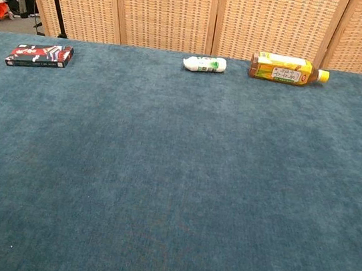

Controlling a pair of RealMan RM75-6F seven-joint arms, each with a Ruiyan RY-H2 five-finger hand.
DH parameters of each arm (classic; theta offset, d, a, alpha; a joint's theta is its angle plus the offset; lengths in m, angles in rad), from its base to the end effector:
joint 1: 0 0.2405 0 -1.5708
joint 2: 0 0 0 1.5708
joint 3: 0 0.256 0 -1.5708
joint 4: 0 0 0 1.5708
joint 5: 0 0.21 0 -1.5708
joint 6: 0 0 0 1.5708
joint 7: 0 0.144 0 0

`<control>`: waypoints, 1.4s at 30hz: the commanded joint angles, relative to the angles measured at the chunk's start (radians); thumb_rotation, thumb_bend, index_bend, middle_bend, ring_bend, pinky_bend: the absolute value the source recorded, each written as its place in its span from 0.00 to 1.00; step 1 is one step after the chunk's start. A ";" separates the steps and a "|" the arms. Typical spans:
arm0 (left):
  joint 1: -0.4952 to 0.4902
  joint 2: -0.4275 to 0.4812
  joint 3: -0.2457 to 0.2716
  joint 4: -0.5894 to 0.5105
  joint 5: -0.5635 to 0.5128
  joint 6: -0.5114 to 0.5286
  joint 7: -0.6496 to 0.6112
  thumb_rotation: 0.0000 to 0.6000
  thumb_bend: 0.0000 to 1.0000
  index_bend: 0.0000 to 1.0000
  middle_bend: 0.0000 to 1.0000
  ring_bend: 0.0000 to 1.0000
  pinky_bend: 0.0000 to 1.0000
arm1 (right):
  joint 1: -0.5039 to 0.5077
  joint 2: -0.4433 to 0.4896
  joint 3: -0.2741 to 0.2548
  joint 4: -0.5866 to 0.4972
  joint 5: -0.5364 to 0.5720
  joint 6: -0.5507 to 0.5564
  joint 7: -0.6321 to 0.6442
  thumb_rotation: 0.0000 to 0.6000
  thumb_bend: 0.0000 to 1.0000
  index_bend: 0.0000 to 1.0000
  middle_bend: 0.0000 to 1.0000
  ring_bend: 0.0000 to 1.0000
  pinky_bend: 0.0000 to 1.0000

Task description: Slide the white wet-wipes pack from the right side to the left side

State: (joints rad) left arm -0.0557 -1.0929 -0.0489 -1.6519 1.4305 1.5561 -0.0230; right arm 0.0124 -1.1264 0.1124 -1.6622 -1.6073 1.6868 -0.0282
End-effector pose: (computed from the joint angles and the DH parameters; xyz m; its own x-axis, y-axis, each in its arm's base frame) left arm -0.3155 0.1706 0.1768 0.3605 -0.0574 0.9310 0.9310 0.0832 -0.3554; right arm -0.2836 -0.1671 0.1829 0.3546 0.2315 0.9059 -0.9254 -0.0516 0.3754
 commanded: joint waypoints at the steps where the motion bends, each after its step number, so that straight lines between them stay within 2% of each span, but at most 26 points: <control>1: 0.002 0.002 0.002 0.000 0.004 -0.002 -0.002 1.00 0.00 0.00 0.00 0.00 0.00 | 0.001 0.002 -0.002 -0.003 0.003 -0.005 -0.002 1.00 0.00 0.00 0.00 0.00 0.00; 8: 0.005 0.003 -0.002 0.000 0.006 -0.002 -0.007 1.00 0.00 0.00 0.00 0.00 0.00 | 0.004 0.006 -0.011 -0.008 -0.007 -0.016 0.010 1.00 0.01 0.00 0.00 0.00 0.00; 10: 0.002 0.001 -0.004 0.002 0.004 -0.009 -0.002 1.00 0.00 0.00 0.00 0.00 0.00 | 0.029 0.010 -0.003 0.001 -0.006 -0.046 0.077 1.00 0.08 0.00 0.00 0.00 0.00; 12: -0.001 0.000 -0.007 0.002 0.003 -0.015 0.000 1.00 0.00 0.00 0.00 0.00 0.00 | 0.061 0.021 0.014 0.027 0.021 -0.098 0.136 1.00 0.26 0.00 0.00 0.00 0.00; 16: -0.006 -0.001 -0.012 -0.002 -0.006 -0.028 0.014 1.00 0.00 0.00 0.00 0.00 0.00 | 0.140 0.069 0.062 0.047 0.107 -0.242 0.256 1.00 0.46 0.00 0.00 0.00 0.00; 19: -0.010 -0.002 -0.016 -0.008 -0.013 -0.035 0.024 1.00 0.00 0.00 0.00 0.00 0.00 | 0.195 0.086 0.109 0.079 0.168 -0.323 0.339 1.00 0.75 0.02 0.00 0.00 0.00; 20: -0.011 -0.003 -0.018 -0.010 -0.018 -0.040 0.029 1.00 0.00 0.00 0.00 0.00 0.00 | 0.224 0.087 0.141 0.101 0.210 -0.364 0.390 1.00 0.88 0.04 0.00 0.00 0.00; 22: -0.015 -0.005 -0.022 -0.013 -0.029 -0.049 0.040 1.00 0.00 0.00 0.00 0.00 0.00 | 0.279 0.084 0.178 0.162 0.276 -0.466 0.478 1.00 0.98 0.06 0.00 0.00 0.00; 28: -0.030 -0.012 -0.032 -0.021 -0.056 -0.081 0.074 1.00 0.00 0.00 0.00 0.00 0.00 | 0.387 0.052 0.220 0.328 0.405 -0.725 0.656 1.00 1.00 0.08 0.00 0.00 0.00; 32: -0.036 -0.017 -0.036 -0.022 -0.065 -0.090 0.089 1.00 0.00 0.00 0.00 0.00 0.00 | 0.421 0.046 0.224 0.383 0.437 -0.836 0.726 1.00 1.00 0.09 0.00 0.00 0.01; 37: -0.048 -0.024 -0.045 -0.026 -0.087 -0.109 0.113 1.00 0.00 0.00 0.00 0.00 0.00 | 0.480 0.021 0.225 0.503 0.482 -1.046 0.850 1.00 1.00 0.12 0.00 0.00 0.03; 42: -0.056 -0.025 -0.051 -0.029 -0.105 -0.124 0.124 1.00 0.00 0.00 0.00 0.00 0.00 | 0.510 -0.019 0.211 0.601 0.475 -1.172 0.922 1.00 1.00 0.13 0.01 0.00 0.04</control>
State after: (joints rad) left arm -0.1102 -1.1183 -0.0995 -1.6802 1.3267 1.4327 0.0999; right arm 0.4945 -1.1188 0.3294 -1.1106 -1.1391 0.5706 0.8534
